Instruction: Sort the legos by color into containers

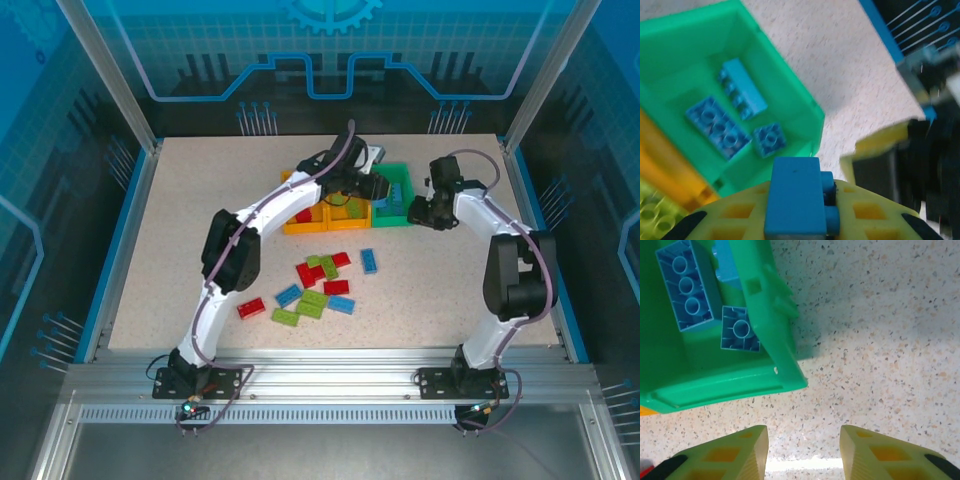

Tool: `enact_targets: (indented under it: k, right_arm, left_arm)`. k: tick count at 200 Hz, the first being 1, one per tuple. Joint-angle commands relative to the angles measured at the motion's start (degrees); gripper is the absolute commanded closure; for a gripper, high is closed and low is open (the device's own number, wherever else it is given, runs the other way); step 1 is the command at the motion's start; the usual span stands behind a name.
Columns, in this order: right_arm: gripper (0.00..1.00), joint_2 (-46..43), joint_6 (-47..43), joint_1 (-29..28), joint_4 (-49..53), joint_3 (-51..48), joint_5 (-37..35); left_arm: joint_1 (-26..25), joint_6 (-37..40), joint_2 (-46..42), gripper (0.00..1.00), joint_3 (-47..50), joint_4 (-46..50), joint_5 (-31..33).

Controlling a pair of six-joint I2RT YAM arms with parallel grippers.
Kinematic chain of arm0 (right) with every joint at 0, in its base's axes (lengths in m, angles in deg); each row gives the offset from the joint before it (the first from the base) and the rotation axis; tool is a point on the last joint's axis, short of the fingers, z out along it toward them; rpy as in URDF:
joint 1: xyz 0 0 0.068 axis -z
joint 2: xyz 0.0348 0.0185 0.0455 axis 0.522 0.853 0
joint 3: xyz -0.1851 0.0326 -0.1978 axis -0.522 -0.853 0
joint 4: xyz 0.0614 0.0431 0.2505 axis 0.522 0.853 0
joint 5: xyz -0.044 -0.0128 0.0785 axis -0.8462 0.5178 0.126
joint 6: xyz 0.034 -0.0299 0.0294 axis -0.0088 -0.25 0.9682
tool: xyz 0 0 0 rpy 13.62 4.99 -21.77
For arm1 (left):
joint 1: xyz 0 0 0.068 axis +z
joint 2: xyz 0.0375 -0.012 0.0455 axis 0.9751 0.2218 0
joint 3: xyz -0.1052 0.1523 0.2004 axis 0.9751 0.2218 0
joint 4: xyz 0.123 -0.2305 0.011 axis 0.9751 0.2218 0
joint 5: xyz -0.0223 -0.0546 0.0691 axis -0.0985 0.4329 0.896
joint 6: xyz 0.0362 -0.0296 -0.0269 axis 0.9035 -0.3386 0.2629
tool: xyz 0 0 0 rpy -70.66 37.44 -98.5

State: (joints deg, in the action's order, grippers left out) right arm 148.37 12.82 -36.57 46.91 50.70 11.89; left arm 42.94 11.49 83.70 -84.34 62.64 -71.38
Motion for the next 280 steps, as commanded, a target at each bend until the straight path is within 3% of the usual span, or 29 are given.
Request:
enact_targets:
  k: [1,61,85,113,145,181,204,234,280]
  right_arm:
    - [0.56,-3.0,0.9,0.3,-2.0,-2.5,2.0]
    - [0.48,-7.7,0.1,0.2,-3.1,-6.9,6.1]
    - [0.39,-9.6,-1.5,-1.4,-3.2,-8.4,6.7]
    - [0.3,-10.2,-1.8,-6.3,-1.7,-9.0,6.0]
    - [0.28,-9.6,-1.5,-15.2,-1.4,-9.8,3.1]
    - [0.28,-6.2,-0.1,-20.5,-1.3,-9.6,1.9]
    - [0.29,-2.9,-0.1,-22.4,-0.9,-8.2,0.7]
    - [0.33,1.6,-0.4,-23.7,0.8,-6.3,-1.0]
    - [0.38,5.2,-0.9,-24.3,3.5,-5.6,-3.9]
  left_arm:
    - [-0.2,-3.9,4.5,0.78,-6.9,-2.1,-2.1]
    - [-0.1,-7.1,10.7,0.63,-13.2,-5.3,-0.6]
    - [-0.1,-7.2,10.4,0.4,-13.1,-5.0,-0.1]
    - [-0.3,-8.1,8.5,0.02,-12.1,-4.8,0.1]
    - [-0.4,-8.6,1.4,0.01,-5.1,-8.0,2.4]
    - [0.5,-9.3,-8.5,0.01,4.8,-6.9,8.5]
    - [2.8,-13.0,-14.8,0.01,14.2,-6.2,10.7]
    - [6.4,-17.6,-26.0,0.01,33.3,-14.1,10.6]
    - [8.0,-15.2,-39.7,0.01,49.9,-14.2,14.5]
